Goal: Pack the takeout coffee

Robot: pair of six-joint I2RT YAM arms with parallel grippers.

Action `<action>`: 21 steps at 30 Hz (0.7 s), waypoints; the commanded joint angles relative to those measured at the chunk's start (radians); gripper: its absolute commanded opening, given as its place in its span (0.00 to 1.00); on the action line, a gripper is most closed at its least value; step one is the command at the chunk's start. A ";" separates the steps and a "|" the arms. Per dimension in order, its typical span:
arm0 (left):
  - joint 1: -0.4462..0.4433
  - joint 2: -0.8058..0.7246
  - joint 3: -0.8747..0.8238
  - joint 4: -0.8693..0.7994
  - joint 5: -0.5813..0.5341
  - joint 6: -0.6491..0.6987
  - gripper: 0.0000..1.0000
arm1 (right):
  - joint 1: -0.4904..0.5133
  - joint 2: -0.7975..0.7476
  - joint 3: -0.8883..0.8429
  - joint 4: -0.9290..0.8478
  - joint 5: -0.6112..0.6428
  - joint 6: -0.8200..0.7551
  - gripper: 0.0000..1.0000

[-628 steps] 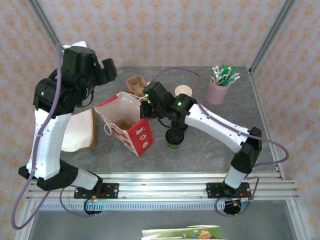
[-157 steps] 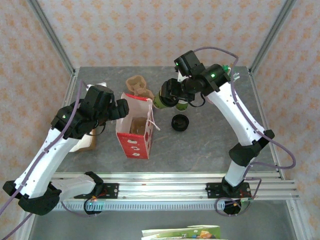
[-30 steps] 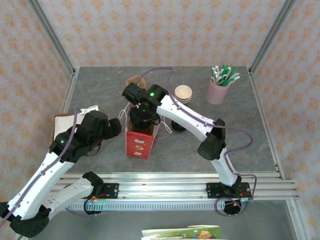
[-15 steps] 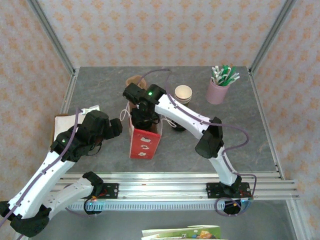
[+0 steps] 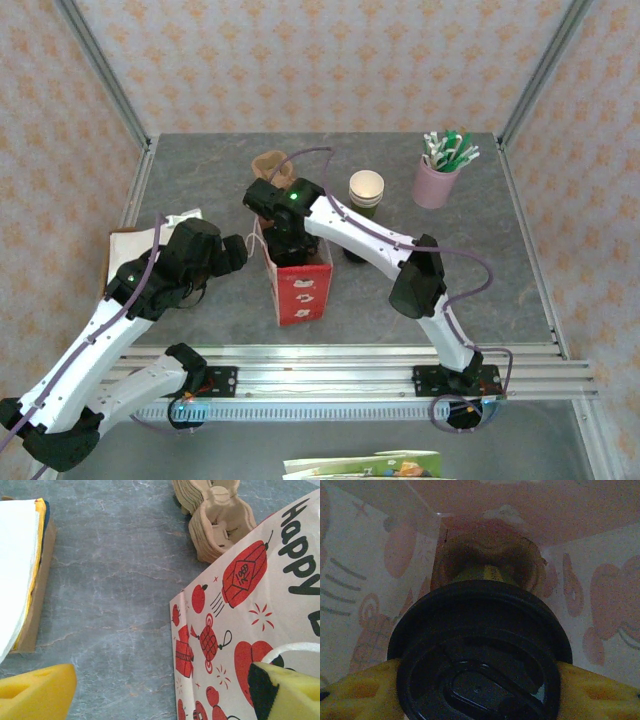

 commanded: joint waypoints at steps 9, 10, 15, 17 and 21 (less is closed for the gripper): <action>0.010 -0.012 0.096 -0.004 -0.064 -0.019 0.99 | 0.001 -0.028 -0.032 -0.026 0.103 -0.050 0.48; 0.010 -0.015 0.107 -0.010 -0.084 -0.023 0.99 | 0.001 -0.025 -0.031 -0.025 0.103 -0.052 0.48; 0.011 -0.032 0.153 -0.017 -0.160 -0.023 0.99 | 0.001 -0.022 -0.021 -0.025 0.120 -0.092 0.49; 0.012 -0.029 0.163 -0.014 -0.169 -0.022 0.99 | 0.001 -0.023 -0.020 -0.025 0.128 -0.104 0.49; 0.012 -0.015 0.168 -0.004 -0.155 -0.023 0.99 | 0.004 -0.029 -0.049 -0.026 0.138 -0.120 0.49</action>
